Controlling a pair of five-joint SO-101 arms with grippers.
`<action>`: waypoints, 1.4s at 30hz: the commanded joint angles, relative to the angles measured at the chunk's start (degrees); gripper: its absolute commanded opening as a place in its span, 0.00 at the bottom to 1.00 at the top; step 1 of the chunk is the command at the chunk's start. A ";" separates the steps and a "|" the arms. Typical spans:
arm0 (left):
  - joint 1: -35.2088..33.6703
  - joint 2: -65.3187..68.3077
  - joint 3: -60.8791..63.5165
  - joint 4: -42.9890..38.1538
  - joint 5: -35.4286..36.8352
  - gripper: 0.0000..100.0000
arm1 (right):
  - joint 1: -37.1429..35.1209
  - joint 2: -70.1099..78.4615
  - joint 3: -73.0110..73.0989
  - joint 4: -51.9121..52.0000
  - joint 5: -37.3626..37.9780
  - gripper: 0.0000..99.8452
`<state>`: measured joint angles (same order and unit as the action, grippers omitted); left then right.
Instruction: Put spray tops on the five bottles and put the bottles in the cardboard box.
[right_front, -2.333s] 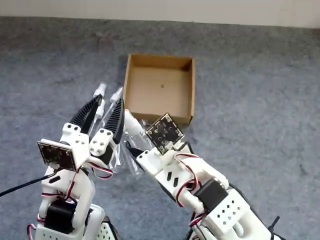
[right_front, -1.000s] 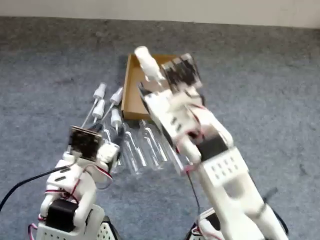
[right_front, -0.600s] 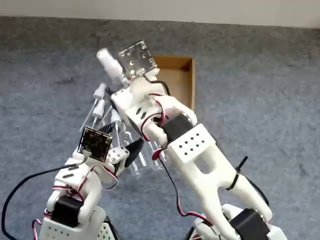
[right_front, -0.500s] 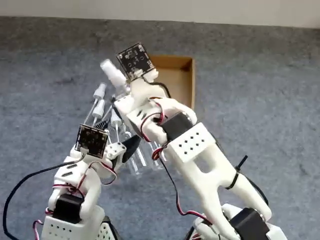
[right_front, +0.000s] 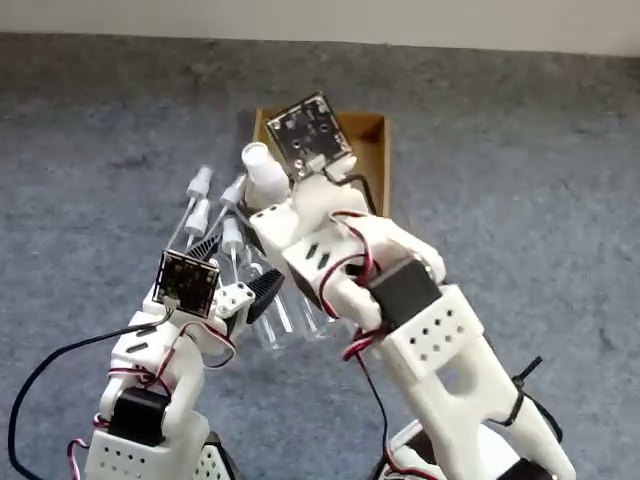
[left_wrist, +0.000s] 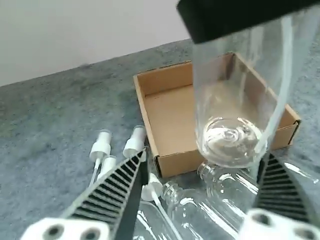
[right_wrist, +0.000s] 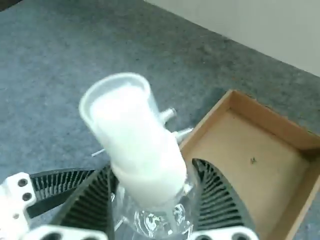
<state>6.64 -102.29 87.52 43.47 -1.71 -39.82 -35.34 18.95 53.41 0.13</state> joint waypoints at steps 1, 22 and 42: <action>-1.19 -0.66 -0.31 -0.88 0.00 0.28 | 5.23 1.01 -1.01 -5.05 -0.18 0.00; -9.80 -0.66 1.63 -1.41 -0.18 0.16 | 11.82 57.10 -37.32 -33.27 -0.18 0.00; -9.63 -0.66 1.63 -1.41 -0.26 0.16 | 14.64 80.40 -57.27 -33.01 -0.18 0.00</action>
<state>-2.51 -102.20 89.54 43.30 -1.71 -25.93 46.07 -34.77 21.41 0.13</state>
